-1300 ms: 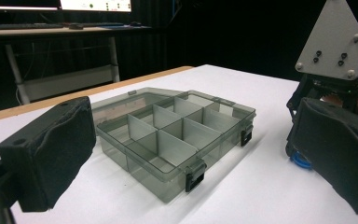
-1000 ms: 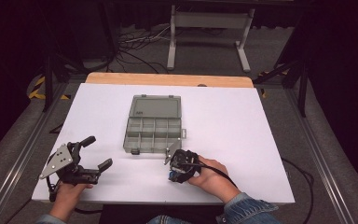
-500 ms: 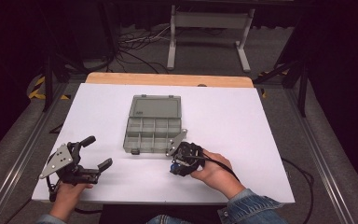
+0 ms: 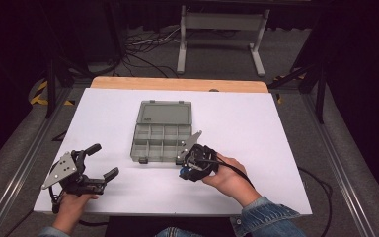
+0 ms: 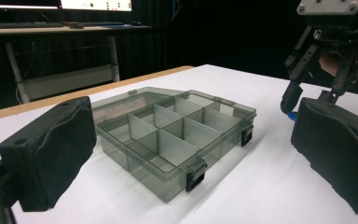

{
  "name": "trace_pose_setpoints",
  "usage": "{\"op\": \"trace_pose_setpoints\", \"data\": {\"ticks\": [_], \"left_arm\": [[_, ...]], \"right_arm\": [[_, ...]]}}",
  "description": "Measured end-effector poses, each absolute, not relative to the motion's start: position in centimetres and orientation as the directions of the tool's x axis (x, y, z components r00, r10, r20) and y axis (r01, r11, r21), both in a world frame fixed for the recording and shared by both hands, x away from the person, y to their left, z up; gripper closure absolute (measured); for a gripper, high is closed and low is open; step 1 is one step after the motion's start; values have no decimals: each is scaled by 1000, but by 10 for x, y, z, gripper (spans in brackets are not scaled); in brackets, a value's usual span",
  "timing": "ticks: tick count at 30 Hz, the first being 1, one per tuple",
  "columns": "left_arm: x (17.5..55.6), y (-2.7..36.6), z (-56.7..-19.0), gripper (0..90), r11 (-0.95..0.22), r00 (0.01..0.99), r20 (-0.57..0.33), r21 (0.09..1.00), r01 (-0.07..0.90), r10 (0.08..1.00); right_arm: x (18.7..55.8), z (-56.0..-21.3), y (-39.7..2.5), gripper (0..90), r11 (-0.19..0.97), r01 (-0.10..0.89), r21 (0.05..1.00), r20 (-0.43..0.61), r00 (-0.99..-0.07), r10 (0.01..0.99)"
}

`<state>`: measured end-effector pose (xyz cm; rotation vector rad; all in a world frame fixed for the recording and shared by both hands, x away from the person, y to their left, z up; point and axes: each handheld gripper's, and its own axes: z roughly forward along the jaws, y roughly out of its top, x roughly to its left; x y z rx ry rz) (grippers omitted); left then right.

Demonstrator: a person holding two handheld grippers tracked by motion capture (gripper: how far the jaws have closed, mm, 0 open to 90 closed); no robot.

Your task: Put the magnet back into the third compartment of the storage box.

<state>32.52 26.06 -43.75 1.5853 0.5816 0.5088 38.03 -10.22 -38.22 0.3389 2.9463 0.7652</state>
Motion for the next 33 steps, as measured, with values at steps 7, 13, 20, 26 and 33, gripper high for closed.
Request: {"op": "trace_pose_setpoints", "data": {"ticks": [7, 13, 20, 26, 33], "left_arm": [[325, 260, -438, 7, -60, 771, -15, 996, 69, 637], [325, 261, -437, 7, -62, 771, -15, 996, 70, 636], [326, 261, -437, 7, -62, 771, -15, 996, 70, 637], [326, 261, -437, 7, -59, 771, -15, 996, 68, 637], [326, 261, -437, 8, -63, 774, -18, 995, 74, 633]], "right_arm": [[387, -373, -100, 625, 848, 192, 494, -41, -969, 243], [400, -361, -99, 625, 841, 202, 502, -55, -963, 264], [416, -352, -93, 624, 836, 210, 507, -72, -956, 284], [430, -345, -88, 624, 827, 222, 516, -77, -950, 303], [446, -340, -85, 624, 816, 240, 526, -76, -942, 326]]}}
